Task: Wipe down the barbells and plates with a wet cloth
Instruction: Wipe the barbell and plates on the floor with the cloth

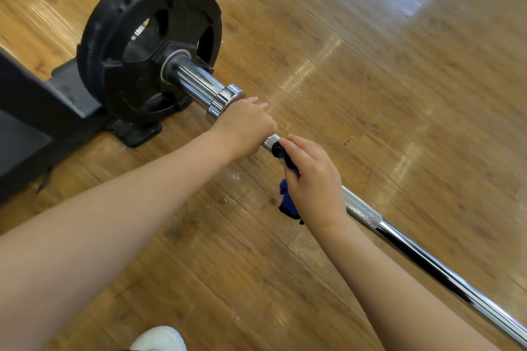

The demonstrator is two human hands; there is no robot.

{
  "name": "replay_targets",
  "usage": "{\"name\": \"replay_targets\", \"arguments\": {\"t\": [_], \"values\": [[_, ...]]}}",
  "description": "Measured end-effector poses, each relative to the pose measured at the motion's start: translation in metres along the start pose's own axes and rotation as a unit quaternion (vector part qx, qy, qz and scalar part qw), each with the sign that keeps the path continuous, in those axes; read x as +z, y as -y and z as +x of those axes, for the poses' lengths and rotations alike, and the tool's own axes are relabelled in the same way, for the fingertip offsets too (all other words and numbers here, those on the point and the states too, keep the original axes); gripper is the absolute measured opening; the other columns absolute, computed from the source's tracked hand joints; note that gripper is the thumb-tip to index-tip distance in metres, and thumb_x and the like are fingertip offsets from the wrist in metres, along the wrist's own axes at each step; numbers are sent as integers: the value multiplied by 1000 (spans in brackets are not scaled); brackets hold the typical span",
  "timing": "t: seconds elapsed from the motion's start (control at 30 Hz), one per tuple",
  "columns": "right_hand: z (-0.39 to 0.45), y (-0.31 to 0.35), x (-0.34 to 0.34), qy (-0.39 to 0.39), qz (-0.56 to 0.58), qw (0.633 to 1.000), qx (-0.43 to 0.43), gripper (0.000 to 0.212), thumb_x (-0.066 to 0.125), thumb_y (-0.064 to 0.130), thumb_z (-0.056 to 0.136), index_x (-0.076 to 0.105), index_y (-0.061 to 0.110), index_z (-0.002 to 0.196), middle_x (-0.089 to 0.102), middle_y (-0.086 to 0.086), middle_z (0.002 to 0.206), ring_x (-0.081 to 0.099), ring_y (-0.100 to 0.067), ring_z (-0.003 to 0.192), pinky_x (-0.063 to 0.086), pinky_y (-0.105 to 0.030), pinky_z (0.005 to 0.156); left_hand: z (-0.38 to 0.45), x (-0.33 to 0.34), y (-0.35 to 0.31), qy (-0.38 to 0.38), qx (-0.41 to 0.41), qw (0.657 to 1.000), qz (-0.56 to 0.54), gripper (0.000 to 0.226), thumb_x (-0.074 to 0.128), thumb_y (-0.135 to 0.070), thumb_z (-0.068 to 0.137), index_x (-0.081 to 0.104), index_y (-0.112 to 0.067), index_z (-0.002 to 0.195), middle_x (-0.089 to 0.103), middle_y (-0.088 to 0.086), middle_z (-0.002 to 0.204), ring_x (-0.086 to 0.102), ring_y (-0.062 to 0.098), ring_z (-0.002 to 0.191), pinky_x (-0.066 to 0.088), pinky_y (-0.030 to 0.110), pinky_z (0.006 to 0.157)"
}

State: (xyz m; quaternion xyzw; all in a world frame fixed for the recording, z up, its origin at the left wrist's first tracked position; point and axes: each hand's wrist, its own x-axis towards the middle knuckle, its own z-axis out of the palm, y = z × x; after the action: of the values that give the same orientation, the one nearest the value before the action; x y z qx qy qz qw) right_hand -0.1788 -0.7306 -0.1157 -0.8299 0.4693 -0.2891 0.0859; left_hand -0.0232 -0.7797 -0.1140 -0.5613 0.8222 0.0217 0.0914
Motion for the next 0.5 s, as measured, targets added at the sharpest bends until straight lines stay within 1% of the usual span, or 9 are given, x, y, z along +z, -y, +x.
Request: {"name": "replay_targets", "arguments": {"t": [0.07,0.1,0.17,0.2,0.23,0.3,0.37,0.4,0.5], "values": [[0,-2,3,7,-5,1000,3,34,67,-6,71,70,1,103,69,-13,104,65,-30,93,40,-20,84,4,-10,-2,56,-17,998,3,20,50,-4,87,59,-21,95,61,1,103,51,23,120,28,40,108],[-3,-5,2,11,-1,1000,9,38,67,-10,68,69,0,105,68,-13,105,64,-30,95,38,-18,87,5,-15,-2,84,-23,996,9,16,50,-4,87,53,-20,83,53,-2,85,55,24,110,32,40,103],[-16,-14,-4,7,10,1000,17,43,63,-13,66,69,-1,106,67,-15,108,58,-26,101,30,-12,95,5,-18,-2,102,-22,995,5,18,50,-3,87,50,-20,78,42,-4,73,56,23,98,37,38,97],[-25,-19,-9,0,11,1000,21,43,61,-13,66,68,-2,107,66,-15,109,54,-24,104,29,-11,98,5,-16,-1,87,-11,996,-4,17,51,-3,86,57,-19,88,50,-3,79,56,23,101,35,38,102],[-34,-23,-12,-7,10,1000,25,41,59,-12,69,68,-2,107,66,-16,110,53,-24,106,32,-14,99,2,-11,-1,63,-2,998,-4,24,52,-4,86,61,-18,103,60,-1,95,54,22,110,29,39,109],[-44,-26,-17,-25,4,999,40,32,55,-6,77,69,-2,107,65,-16,111,53,-24,107,40,-24,95,-2,4,1,-35,12,999,23,40,59,-4,84,59,-14,122,59,5,127,47,24,128,19,41,114],[-41,-23,-14,-38,6,998,46,28,52,3,84,69,-3,105,66,-17,109,56,-26,105,41,-27,93,-7,17,0,-182,30,983,23,45,72,-1,70,65,-6,114,64,12,122,55,30,120,34,48,107],[-35,-20,-12,-39,9,998,41,27,52,4,85,69,-3,105,66,-17,108,59,-28,103,41,-27,93,-8,21,-3,-220,41,974,21,44,76,0,65,67,-3,108,67,15,115,60,33,113,41,51,100],[-16,-6,1,-8,11,1000,10,28,54,1,80,69,-3,104,66,-18,109,61,-33,102,46,-34,93,-6,28,-10,-255,42,966,25,36,71,-1,69,68,0,105,66,19,113,60,35,112,45,50,95]]}}
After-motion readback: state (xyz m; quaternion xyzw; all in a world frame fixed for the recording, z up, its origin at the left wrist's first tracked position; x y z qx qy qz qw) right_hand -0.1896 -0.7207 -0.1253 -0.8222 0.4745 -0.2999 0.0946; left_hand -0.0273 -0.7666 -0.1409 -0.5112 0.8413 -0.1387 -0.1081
